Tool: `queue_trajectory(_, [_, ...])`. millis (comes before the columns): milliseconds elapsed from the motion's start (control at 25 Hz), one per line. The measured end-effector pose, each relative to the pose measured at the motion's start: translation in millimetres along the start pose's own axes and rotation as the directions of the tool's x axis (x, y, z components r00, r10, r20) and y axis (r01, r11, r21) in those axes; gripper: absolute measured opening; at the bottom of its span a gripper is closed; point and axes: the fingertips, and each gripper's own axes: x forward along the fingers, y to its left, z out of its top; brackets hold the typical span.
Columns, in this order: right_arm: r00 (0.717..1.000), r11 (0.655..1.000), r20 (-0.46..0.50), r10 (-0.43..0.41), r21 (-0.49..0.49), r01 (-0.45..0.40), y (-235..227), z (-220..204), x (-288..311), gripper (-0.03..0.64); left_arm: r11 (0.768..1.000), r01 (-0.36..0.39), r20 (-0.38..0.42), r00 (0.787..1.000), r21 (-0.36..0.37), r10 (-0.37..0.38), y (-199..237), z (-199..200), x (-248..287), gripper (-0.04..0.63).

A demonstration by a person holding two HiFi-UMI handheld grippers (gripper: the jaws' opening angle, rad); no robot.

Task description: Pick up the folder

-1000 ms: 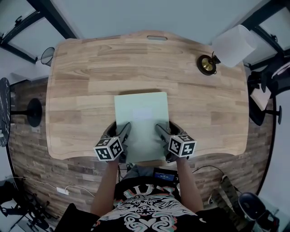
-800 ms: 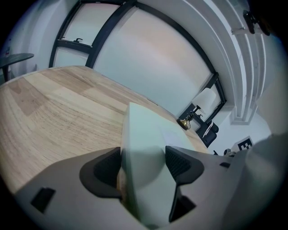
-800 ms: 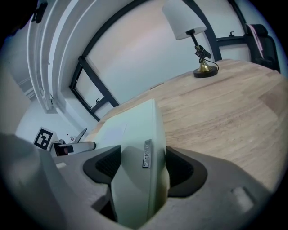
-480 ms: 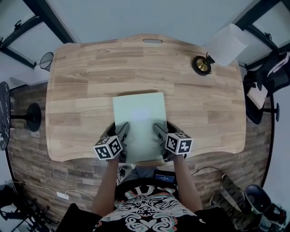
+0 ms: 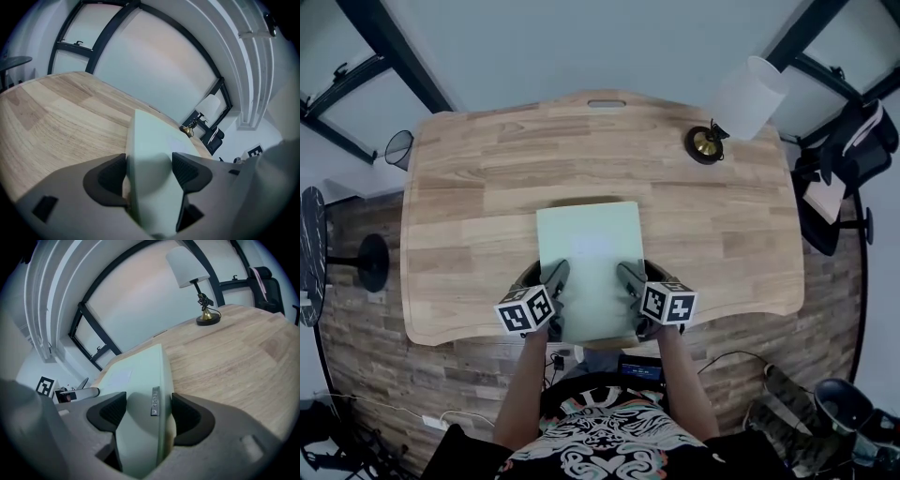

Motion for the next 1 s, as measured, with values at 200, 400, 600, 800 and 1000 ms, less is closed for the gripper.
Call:
queue_trajectory(200, [0.999,1.0,0.032,-0.006,-0.003,0.006,7.1,5.1,-10.9,0.293,1.0,0.017,0.011,1.0,0.019,-0.017,-8.6,7.3,-7.5,0.291])
queue_trajectory(400, [0.998,1.0,0.056,-0.022,-0.004,0.022,11.4,8.5,-22.5,0.293,0.999,0.026,0.031,0.999,0.042,-0.027,-16.8,15.9,-17.9,0.291])
queue_trajectory(600, [0.994,0.999,0.106,-0.021,-0.025,0.024,23.6,19.1,-38.5,0.291,0.997,0.046,0.059,0.997,0.067,-0.05,-29.4,25.8,-30.1,0.291])
queue_trajectory(800, [0.99,0.999,0.143,-0.012,-0.04,0.018,36.7,24.5,-55.3,0.291,0.995,0.058,0.087,0.994,0.086,-0.066,-39.4,33.8,-47.5,0.291])
queue_trajectory(1000, [0.985,0.998,0.172,-0.015,-0.058,0.026,47.3,24.2,-75.6,0.291,0.992,0.071,0.111,0.99,0.103,-0.082,-50.5,34.1,-64.8,0.291])
